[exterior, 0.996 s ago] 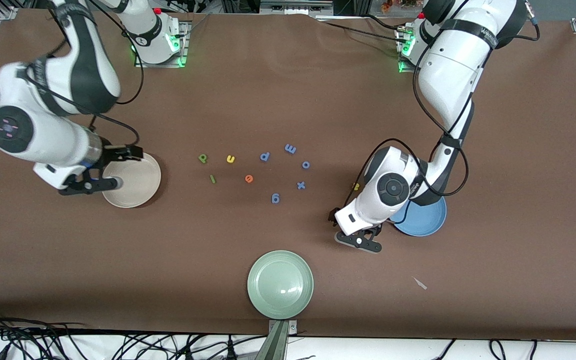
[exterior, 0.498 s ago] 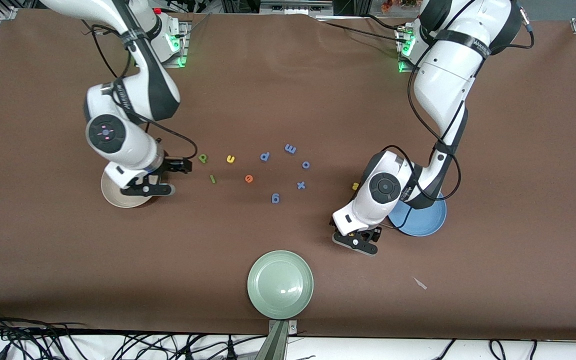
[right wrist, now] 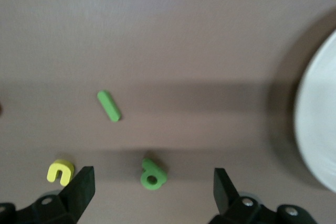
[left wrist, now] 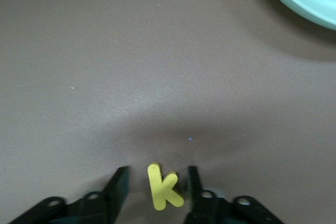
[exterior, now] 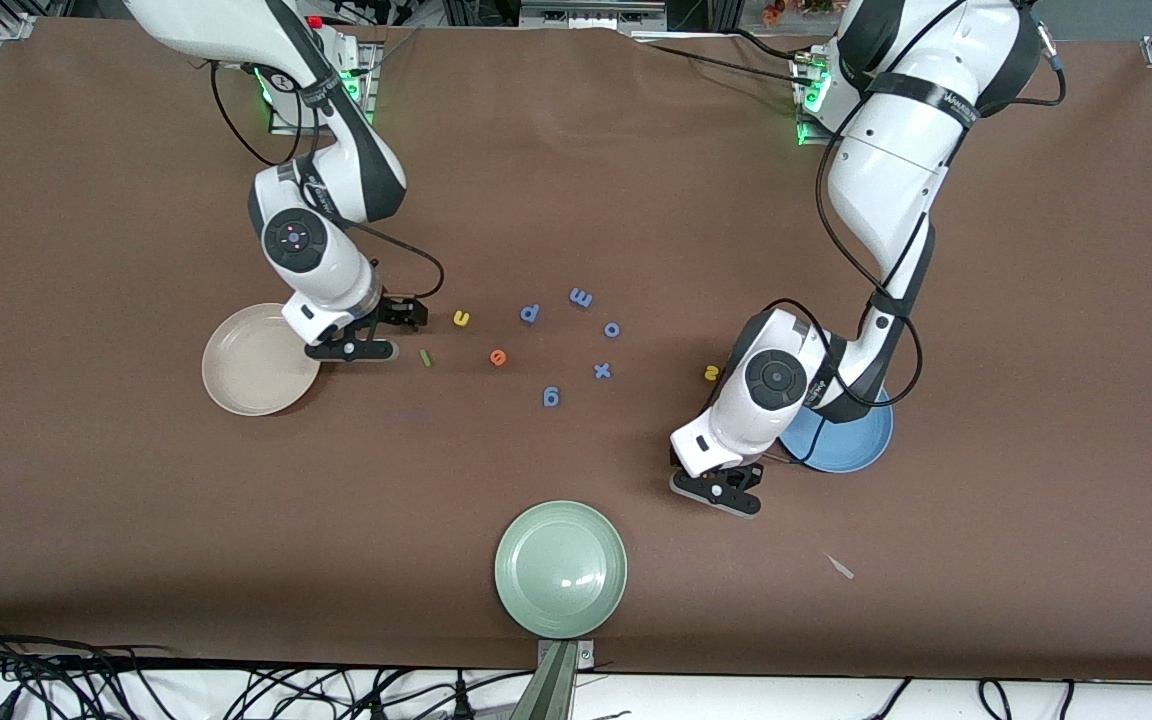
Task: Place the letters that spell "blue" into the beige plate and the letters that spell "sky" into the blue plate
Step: 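Grasp the yellow k with the left gripper and lift it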
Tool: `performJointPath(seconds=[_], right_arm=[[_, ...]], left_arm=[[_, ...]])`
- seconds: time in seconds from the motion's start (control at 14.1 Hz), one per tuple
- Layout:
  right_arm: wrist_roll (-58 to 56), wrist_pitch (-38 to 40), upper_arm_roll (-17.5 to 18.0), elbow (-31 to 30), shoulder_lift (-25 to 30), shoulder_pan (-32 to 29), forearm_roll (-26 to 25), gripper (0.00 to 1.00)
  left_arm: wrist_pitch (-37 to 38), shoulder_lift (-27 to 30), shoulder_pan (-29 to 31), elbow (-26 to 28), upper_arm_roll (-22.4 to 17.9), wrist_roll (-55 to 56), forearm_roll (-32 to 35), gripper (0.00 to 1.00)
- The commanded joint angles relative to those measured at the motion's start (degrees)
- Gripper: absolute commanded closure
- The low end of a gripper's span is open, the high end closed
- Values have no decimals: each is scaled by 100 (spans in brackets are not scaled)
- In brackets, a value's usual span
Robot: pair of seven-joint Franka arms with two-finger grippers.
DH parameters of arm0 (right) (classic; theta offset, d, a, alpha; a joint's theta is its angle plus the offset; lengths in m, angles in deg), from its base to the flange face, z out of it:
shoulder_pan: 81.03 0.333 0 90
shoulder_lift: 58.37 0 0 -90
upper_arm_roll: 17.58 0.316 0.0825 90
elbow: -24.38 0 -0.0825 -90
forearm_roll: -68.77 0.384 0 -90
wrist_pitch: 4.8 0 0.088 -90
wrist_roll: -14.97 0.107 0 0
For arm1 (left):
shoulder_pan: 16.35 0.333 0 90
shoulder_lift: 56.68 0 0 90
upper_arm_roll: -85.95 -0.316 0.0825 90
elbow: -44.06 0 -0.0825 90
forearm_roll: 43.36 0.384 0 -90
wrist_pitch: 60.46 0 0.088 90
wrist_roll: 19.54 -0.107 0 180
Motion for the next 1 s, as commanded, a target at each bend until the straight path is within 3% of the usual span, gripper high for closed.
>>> performJointPath(seconds=[0.0, 0.14, 0.57, 0.71, 0.92], right_arm=[[117, -203, 3, -138, -124, 118, -15, 0], [117, -588, 3, -331, -168, 135, -15, 0], [64, -959, 3, -578, -265, 136, -24, 5], [55, -977, 3, -595, -274, 136, -24, 12], [29, -986, 3, -596, -300, 136, -24, 20]], left_arm=[[29, 27, 95, -19, 24, 51, 166, 85], [169, 132, 156, -19, 33, 51, 157, 91], [1730, 948, 315, 24, 33, -46, 192, 91], [2146, 1343, 385, 593, 16, -186, 262, 91], [1737, 2098, 823, 2023, 85, -380, 877, 91]])
